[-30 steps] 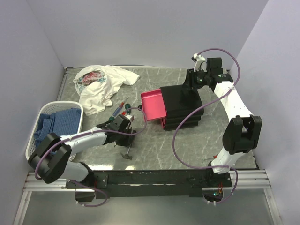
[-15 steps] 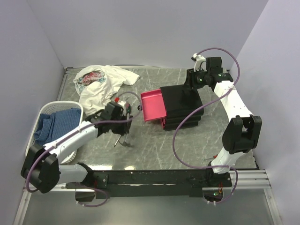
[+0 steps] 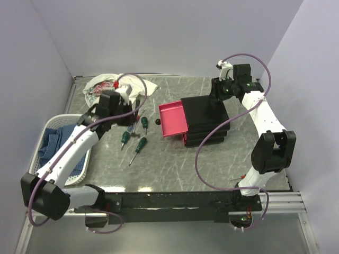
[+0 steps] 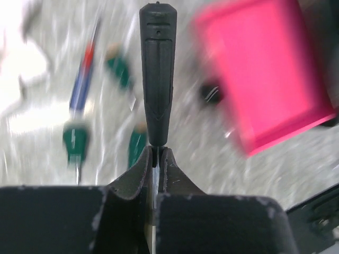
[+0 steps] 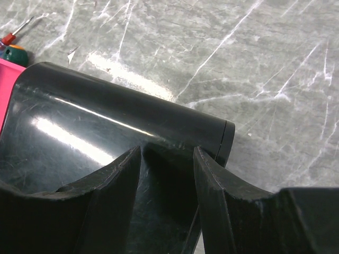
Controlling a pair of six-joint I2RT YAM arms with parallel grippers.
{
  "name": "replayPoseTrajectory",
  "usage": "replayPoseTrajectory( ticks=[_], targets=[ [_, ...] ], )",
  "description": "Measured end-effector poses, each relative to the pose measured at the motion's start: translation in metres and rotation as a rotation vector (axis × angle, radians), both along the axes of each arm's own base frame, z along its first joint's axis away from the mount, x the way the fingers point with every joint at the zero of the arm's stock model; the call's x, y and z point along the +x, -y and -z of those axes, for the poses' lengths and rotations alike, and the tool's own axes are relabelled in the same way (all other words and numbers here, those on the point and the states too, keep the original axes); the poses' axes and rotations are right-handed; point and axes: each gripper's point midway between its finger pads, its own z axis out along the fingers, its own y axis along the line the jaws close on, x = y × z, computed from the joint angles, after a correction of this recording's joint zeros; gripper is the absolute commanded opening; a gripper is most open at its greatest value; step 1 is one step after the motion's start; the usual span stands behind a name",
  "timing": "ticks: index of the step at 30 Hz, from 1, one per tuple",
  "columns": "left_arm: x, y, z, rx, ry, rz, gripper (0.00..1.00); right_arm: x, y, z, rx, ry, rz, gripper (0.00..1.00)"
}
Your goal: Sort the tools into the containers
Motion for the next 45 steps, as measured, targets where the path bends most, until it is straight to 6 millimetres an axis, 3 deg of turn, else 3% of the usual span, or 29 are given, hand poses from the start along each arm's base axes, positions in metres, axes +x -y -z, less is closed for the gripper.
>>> replayPoseTrajectory(
  ticks=[4, 6, 9, 13, 17, 28, 45],
  targets=[
    [0.038, 0.025, -0.06, -0.069, 0.152, 0.065, 0.01, 0.0, 0.001, 0.0, -0.008, 0.003, 0.0, 0.53],
    [0.055, 0.036, -0.076, -0.089, 0.196, 0.093, 0.01, 0.0, 0.001, 0.001, -0.009, 0.004, -0.001, 0.53],
    [0.076, 0.052, -0.083, -0.109, 0.211, 0.139, 0.01, 0.002, 0.001, 0.001, -0.011, 0.012, -0.003, 0.53],
    [0.095, 0.077, -0.076, -0.136, 0.178, 0.209, 0.01, 0.004, 0.002, 0.001, -0.016, 0.021, -0.003, 0.53],
    [0.101, 0.097, -0.062, -0.156, 0.134, 0.259, 0.01, 0.004, 0.002, 0.001, -0.018, 0.022, -0.005, 0.53],
    [0.081, 0.147, -0.037, -0.226, 0.009, 0.352, 0.01, 0.004, 0.002, 0.001, -0.018, 0.022, -0.006, 0.53],
    [0.07, 0.167, -0.017, -0.256, -0.079, 0.351, 0.01, 0.004, 0.002, 0.001, -0.012, 0.021, -0.009, 0.53]
  ],
)
